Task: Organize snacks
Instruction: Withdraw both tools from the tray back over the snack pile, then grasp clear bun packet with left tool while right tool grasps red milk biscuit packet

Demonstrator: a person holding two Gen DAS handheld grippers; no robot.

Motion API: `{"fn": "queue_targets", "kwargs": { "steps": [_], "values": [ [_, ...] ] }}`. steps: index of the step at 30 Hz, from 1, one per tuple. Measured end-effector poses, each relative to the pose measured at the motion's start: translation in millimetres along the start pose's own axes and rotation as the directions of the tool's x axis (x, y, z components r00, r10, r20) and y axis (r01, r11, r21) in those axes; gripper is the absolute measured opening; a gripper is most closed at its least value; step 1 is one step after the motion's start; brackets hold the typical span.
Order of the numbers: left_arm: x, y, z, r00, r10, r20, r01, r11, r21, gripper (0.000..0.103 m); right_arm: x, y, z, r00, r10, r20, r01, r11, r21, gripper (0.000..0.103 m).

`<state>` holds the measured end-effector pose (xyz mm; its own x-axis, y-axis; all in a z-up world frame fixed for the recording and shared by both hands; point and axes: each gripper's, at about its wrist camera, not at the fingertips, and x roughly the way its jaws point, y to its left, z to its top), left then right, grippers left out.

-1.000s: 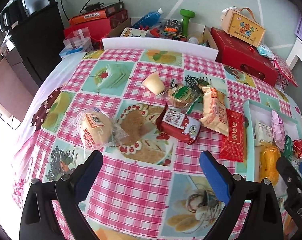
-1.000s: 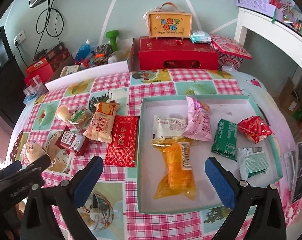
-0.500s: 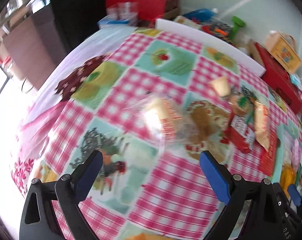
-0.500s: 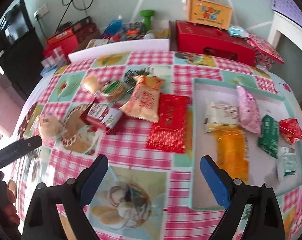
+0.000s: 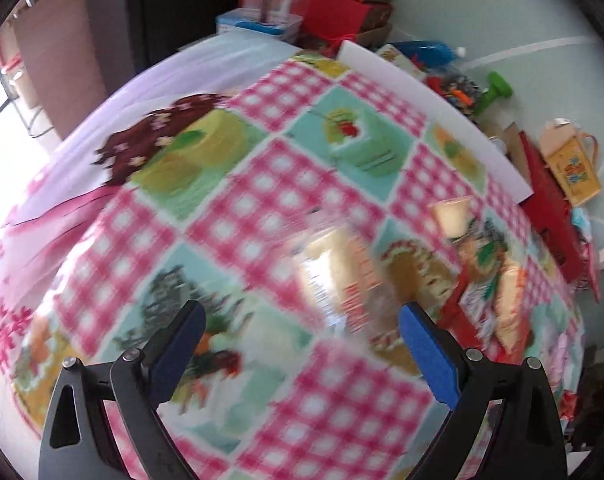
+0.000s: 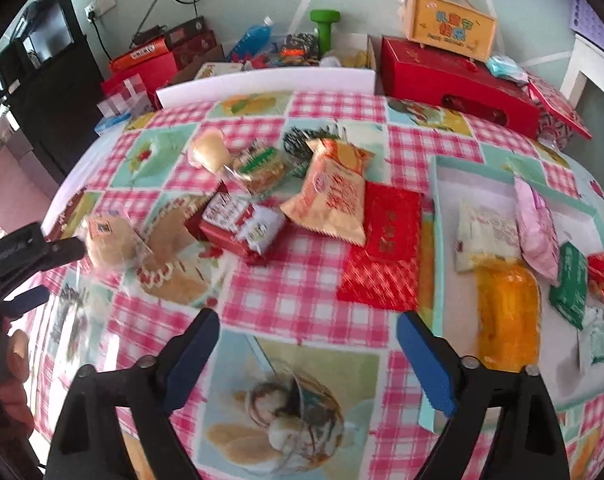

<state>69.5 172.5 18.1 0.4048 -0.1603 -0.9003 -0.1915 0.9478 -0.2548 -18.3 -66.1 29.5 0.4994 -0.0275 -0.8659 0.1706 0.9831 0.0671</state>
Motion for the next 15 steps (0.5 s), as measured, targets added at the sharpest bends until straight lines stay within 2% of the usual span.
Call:
{"fn": "queue_targets", "kwargs": {
  "steps": [2, 8, 10, 15],
  "values": [
    [5.2, -7.9, 5.1, 1.0, -0.022, -0.005, 0.022, 1.0, -0.001, 0.097, 3.6, 4.0, 6.7, 1.0, 0.021, 0.008, -0.021, 1.0, -0.008, 0.089],
    [26.8, -20.8, 15.3, 0.999, -0.016, -0.042, 0.015, 1.0, -0.009, 0.094, 17.1, 17.1, 28.9, 0.998, 0.069, 0.01, -0.068, 0.996, -0.05, 0.083],
    [33.8, -20.0, 17.1, 0.998, -0.017, -0.058, 0.017, 1.0, -0.016, 0.089, 21.5, 22.0, 38.8, 0.997, 0.073, 0.006, -0.073, 0.995, -0.075, 0.08],
    [39.6, -24.9, 22.9, 0.999, 0.0, -0.048, 0.0, 1.0, 0.006, 0.074, 37.2, 32.5, 62.9, 0.989, 0.145, -0.024, -0.147, 0.982, -0.119, 0.077]
  ]
}}
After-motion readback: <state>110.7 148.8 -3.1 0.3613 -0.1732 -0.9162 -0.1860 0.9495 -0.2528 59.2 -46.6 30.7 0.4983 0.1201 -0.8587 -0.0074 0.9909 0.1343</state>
